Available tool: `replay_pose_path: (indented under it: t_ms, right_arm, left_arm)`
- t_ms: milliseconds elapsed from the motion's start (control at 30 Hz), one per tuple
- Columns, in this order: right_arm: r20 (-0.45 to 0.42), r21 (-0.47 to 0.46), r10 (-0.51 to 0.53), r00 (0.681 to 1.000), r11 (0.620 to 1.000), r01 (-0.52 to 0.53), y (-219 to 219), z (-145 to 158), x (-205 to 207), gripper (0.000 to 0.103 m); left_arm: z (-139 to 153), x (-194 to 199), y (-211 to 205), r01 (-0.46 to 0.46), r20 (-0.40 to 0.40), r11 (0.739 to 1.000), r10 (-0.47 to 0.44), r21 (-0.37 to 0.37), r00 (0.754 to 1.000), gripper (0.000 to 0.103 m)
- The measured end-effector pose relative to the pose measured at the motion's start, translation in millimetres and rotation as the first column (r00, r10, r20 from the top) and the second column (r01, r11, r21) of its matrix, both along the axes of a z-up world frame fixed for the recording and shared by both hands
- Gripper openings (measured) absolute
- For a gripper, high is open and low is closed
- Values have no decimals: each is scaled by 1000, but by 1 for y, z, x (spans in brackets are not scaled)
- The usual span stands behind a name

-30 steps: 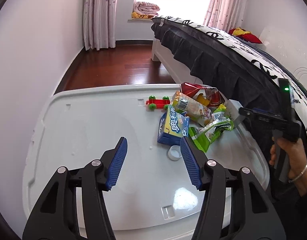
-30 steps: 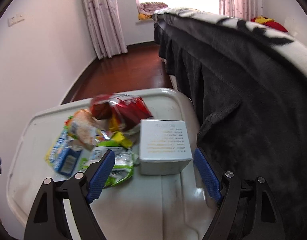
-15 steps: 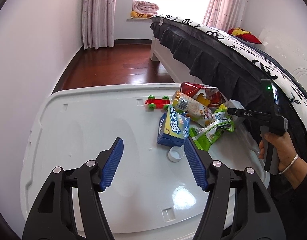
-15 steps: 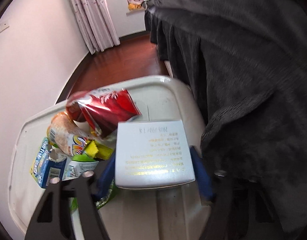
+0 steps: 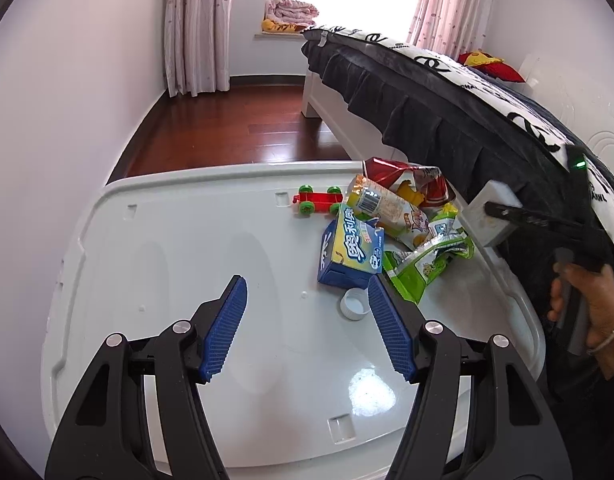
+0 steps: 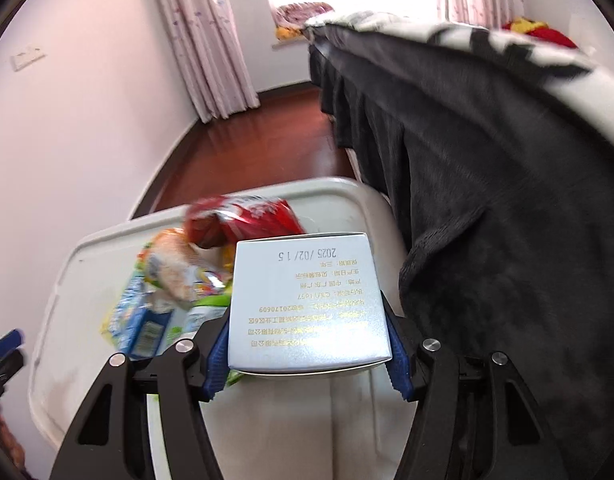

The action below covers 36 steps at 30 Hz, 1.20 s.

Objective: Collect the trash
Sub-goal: 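Grasp the white box with the right gripper and lift it, then grasp the green snack wrapper with the left gripper while the right holds the white box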

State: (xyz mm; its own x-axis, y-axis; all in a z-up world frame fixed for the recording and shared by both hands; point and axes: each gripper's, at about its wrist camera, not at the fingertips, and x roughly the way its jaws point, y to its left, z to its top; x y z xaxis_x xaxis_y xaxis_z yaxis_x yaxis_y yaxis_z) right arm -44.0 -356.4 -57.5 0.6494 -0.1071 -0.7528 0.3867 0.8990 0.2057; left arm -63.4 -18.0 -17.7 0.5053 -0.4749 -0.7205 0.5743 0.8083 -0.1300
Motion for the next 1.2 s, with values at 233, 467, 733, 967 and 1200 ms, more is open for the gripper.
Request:
replay_pose_path:
  t_ms: [233, 467, 733, 967, 1200]
  right_arm:
    - [64, 31, 75, 995, 997, -77, 27, 29, -47, 61]
    - [43, 104, 130, 991, 986, -134, 45, 22, -91, 61]
    - [25, 131, 179, 983, 975, -181, 52, 14, -106, 61]
    - [28, 134, 180, 983, 974, -182, 47, 12, -110, 61]
    - [65, 153, 148, 987, 976, -156, 40, 18, -118, 61]
  left_arm:
    - [-2, -15, -27, 131, 4, 991, -131, 32, 991, 62]
    - [-10, -28, -95, 407, -2, 904, -410, 130, 912, 62]
    - [-37, -11, -153, 536, -123, 822, -522, 191, 844, 62]
    - [-54, -1, -180, 583, -198, 783, -550, 216, 812, 62]
    - [-72, 4, -198, 589, -213, 759, -549, 279, 808, 62]
